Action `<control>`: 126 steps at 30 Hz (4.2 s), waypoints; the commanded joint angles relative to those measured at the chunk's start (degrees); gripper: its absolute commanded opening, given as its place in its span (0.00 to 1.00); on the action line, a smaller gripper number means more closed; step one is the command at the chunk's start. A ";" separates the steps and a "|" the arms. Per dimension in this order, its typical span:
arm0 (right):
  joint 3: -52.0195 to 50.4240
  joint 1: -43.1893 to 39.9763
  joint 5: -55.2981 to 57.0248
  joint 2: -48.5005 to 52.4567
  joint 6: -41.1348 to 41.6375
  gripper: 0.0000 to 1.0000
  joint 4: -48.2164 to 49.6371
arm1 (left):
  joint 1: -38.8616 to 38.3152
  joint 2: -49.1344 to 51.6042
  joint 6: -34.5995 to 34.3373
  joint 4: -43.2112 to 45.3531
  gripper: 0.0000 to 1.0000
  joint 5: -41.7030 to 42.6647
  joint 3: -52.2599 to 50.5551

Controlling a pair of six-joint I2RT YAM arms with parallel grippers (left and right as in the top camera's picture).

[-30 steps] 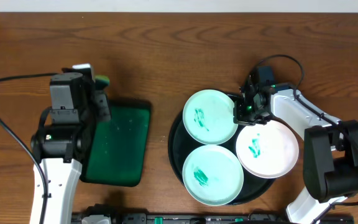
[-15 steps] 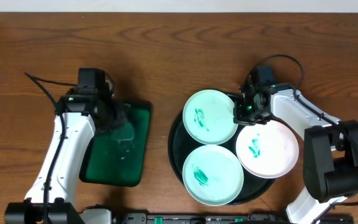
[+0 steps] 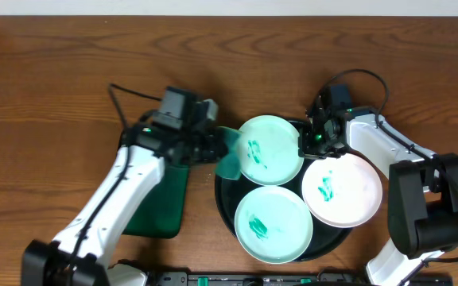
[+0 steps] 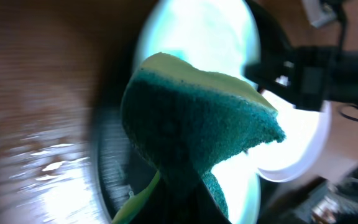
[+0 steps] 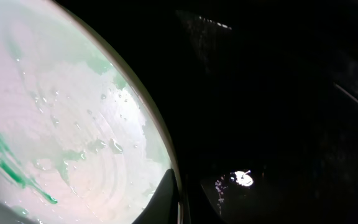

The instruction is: Clean dirty plates on tray and stack at the side

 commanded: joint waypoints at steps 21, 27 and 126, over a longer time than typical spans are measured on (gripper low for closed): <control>-0.13 3.61 7.39 -11.72 -4.61 0.01 -5.38 | -9.53 14.23 -10.12 13.05 0.07 3.41 1.90; -0.15 6.56 9.62 -11.45 4.13 0.01 -9.86 | -9.51 14.75 -11.34 15.06 0.07 1.42 2.29; -1.86 7.63 10.95 -3.34 11.41 0.01 -3.37 | -6.32 27.41 6.82 -0.98 0.07 -23.87 5.18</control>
